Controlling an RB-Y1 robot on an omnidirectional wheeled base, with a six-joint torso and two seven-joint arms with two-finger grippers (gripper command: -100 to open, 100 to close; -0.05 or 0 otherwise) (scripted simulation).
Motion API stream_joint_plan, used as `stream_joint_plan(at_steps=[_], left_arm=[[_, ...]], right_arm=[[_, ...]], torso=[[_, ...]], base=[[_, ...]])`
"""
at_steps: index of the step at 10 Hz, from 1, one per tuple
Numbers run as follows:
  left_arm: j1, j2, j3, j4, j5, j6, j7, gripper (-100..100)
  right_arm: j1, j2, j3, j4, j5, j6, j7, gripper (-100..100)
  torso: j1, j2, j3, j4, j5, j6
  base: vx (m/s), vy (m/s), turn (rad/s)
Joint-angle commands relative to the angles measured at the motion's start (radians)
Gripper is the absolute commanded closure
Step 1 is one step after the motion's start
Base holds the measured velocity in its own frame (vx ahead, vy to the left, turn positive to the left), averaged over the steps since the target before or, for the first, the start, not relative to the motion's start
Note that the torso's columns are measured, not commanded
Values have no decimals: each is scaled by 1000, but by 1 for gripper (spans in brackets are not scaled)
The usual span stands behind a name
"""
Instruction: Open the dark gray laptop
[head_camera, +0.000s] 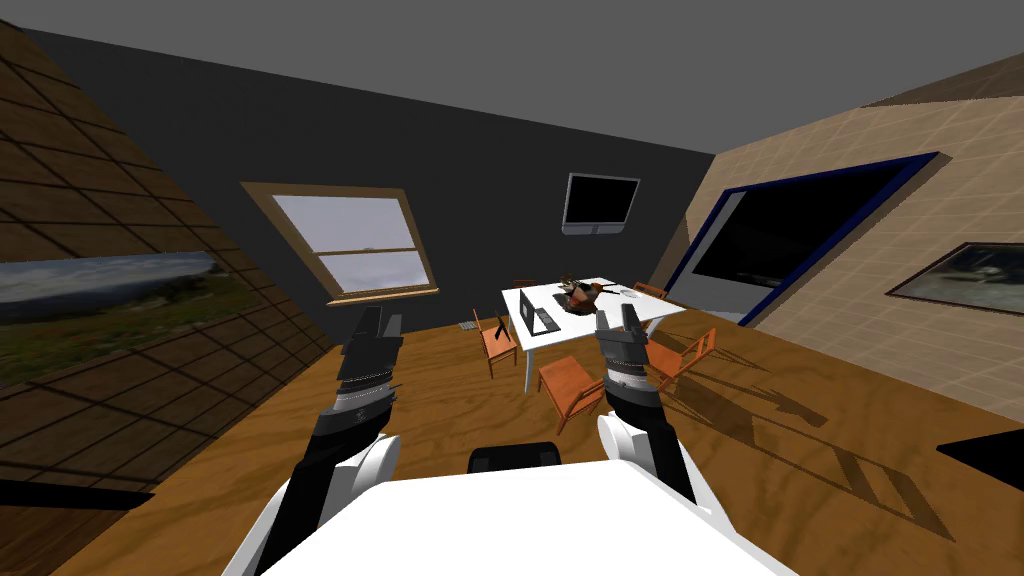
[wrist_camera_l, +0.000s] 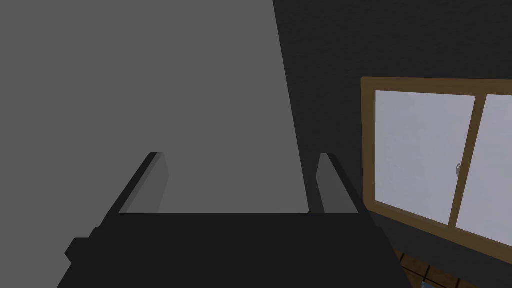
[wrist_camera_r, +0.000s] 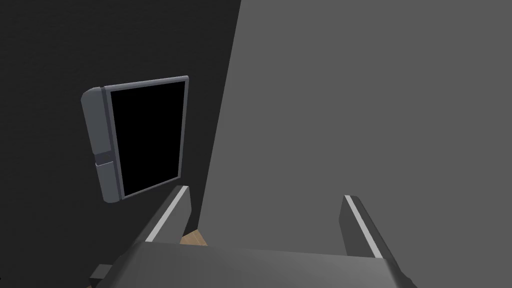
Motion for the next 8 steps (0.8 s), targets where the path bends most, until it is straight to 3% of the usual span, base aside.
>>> stream_joint_plan(at_steps=[1, 8], left_arm=[[0, 0, 0, 0, 0, 0, 0, 0], [0, 0, 0, 0, 0, 0, 0, 0]], right_arm=[[0, 0, 0, 0, 0, 0, 0, 0], [0, 0, 0, 0, 0, 0, 0, 0]], torso=[[0, 40, -82, 41, 0, 0], [0, 544, -1087, 544, 0, 0]], base=[[0, 0, 0], [0, 0, 0]])
